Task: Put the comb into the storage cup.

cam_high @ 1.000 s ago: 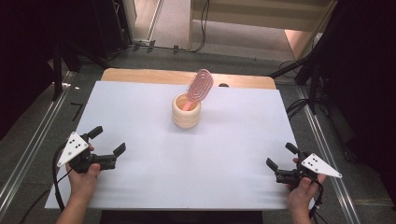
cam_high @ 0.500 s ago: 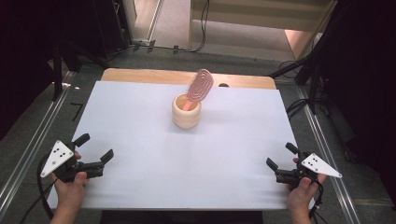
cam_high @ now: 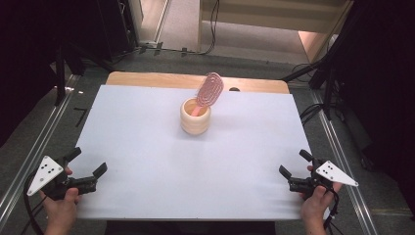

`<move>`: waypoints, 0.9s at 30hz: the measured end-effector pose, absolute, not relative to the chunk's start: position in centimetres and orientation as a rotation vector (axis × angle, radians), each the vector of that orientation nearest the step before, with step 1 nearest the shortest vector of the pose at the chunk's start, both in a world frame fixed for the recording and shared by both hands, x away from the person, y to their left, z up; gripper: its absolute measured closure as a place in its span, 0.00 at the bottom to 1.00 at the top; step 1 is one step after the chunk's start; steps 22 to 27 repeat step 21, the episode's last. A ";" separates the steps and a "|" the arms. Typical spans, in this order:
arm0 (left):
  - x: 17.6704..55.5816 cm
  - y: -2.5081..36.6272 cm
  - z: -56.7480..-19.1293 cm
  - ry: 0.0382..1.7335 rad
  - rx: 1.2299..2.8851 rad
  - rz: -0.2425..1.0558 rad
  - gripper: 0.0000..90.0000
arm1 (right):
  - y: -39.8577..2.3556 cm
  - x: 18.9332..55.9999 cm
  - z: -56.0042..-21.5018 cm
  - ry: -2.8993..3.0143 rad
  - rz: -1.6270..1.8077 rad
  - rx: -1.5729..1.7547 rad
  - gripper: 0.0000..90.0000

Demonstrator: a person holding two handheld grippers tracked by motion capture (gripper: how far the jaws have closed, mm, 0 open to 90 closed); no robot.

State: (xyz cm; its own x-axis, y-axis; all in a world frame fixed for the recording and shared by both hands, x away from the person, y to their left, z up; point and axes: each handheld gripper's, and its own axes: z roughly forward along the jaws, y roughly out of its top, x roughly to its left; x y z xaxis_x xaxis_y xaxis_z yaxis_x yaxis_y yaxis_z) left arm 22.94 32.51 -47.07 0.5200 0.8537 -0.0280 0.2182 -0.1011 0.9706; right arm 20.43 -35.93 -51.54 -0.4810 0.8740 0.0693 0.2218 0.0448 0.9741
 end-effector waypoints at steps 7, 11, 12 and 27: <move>23.1 32.1 -48.6 0.953 1.644 0.698 0.00 | -35.9 20.5 -51.5 1.755 1.464 1.106 0.00; 23.1 31.9 -48.7 0.937 1.650 0.708 0.00 | -35.9 20.5 -51.5 1.752 1.464 1.106 0.00; 23.1 31.9 -48.7 0.936 1.648 0.706 0.00 | -35.9 20.5 -51.5 1.752 1.464 1.106 0.00; 23.1 31.9 -48.7 0.918 1.664 0.677 0.00 | -35.9 20.6 -51.5 1.752 1.460 1.108 0.00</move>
